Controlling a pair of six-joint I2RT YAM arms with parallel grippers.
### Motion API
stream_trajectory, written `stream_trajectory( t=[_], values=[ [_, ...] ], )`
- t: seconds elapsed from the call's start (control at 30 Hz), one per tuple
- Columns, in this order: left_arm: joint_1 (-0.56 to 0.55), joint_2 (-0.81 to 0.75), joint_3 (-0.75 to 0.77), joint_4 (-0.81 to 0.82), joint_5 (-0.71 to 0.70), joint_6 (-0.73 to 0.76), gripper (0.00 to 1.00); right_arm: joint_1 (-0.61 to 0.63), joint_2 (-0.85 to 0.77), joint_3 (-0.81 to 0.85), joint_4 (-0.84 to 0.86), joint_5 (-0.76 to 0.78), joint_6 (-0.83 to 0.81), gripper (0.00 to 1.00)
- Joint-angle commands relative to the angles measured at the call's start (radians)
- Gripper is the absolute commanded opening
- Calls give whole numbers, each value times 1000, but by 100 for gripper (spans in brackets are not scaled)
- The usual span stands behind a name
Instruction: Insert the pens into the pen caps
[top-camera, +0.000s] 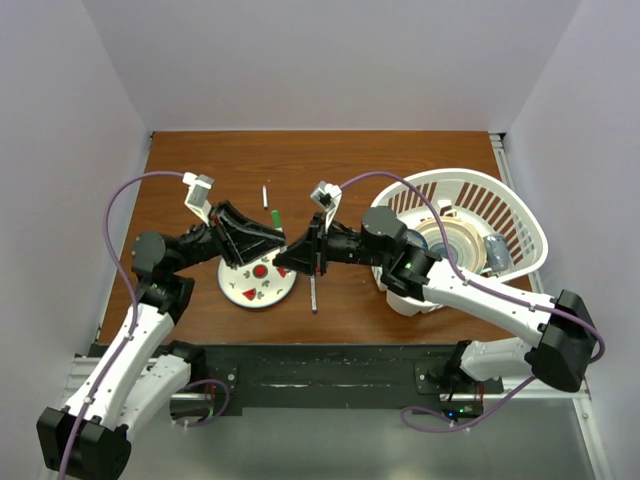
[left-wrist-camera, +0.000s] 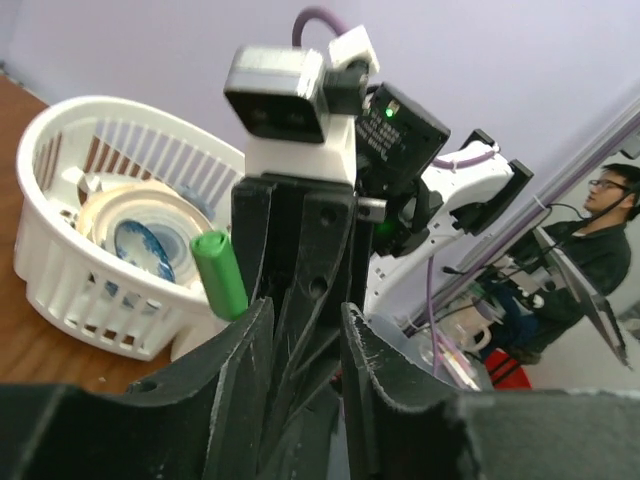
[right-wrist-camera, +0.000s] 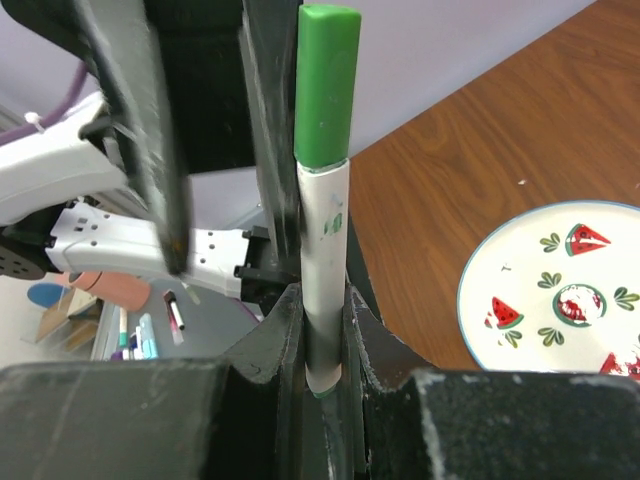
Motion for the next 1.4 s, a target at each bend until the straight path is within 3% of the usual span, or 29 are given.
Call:
stream_trajectory(
  t=[0.0,0.17,0.2,0.3,0.63,0.97,1.3,1.37],
  values=[
    [1,7,131,-85,-7,74,42,8,-31,19,36,-4,-18,0],
    [1,0,253,-249,-74,188,58,8,-43,17,13,-6,-24,0],
    [1,2,277,-353,-99,255,60,9,-49,16,13,-9,-26,0],
    [1,8,335,-452,-182,324,63,8,-57,13,11,-21,-28,0],
    [1,68,341,-380,-197,291,66,9,-68,25,8,-61,-28,0],
    [1,108,283,-211,-101,165,49,9,-68,29,8,-62,-26,0],
    [1,97,237,-208,-79,163,46,9,-53,33,27,-61,-15,0],
    [1,99,231,-194,-73,154,42,9,-48,31,37,-64,-11,0]
  ],
)
